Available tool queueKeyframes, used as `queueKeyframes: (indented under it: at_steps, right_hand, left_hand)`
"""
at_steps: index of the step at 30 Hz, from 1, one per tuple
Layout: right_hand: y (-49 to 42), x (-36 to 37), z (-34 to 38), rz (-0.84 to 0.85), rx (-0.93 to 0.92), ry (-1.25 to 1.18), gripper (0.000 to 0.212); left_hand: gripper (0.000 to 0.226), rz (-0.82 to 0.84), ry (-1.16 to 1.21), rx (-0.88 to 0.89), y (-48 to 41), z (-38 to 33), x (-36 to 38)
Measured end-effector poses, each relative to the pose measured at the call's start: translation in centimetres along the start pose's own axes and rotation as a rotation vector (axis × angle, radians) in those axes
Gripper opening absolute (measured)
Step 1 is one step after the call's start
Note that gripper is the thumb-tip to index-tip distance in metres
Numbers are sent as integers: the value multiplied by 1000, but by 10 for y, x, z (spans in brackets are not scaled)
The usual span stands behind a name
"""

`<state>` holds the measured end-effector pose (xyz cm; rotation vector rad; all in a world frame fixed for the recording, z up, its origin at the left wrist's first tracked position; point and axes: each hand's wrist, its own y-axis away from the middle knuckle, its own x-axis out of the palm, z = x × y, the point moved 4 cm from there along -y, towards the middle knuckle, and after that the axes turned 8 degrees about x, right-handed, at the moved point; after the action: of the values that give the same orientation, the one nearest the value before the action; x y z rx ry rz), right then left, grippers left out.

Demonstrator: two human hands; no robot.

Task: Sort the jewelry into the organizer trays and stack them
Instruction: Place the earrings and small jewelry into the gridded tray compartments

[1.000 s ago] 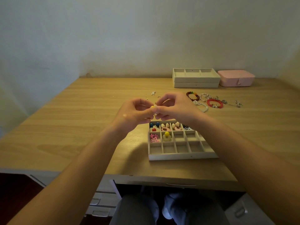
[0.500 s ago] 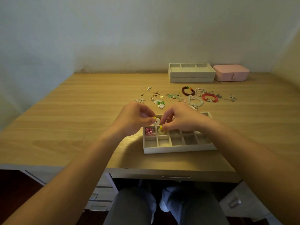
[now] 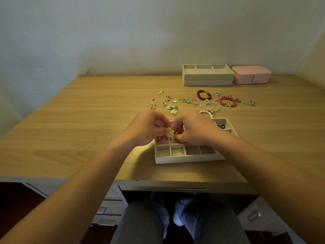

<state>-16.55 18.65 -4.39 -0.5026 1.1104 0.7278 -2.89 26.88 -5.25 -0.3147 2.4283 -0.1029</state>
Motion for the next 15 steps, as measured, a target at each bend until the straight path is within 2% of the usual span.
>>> queueKeyframes:
  at_steps: [4, 8, 12, 15]
  right_hand:
    - [1, -2, 2, 13, -7, 4, 8]
    - [-2, -2, 0, 28, 6, 0, 5]
    - [-5, 0, -2, 52, 33, -11, 5]
    - [-7, -2, -3, 79, 61, -34, 6]
  left_hand:
    - [19, 11, -16, 7, -1, -2, 2]
    - [23, 31, -63, 28, -1, -5, 6]
    - [9, 47, -164, 32, -1, -11, 8]
    - [6, 70, -234, 40, -2, -17, 7]
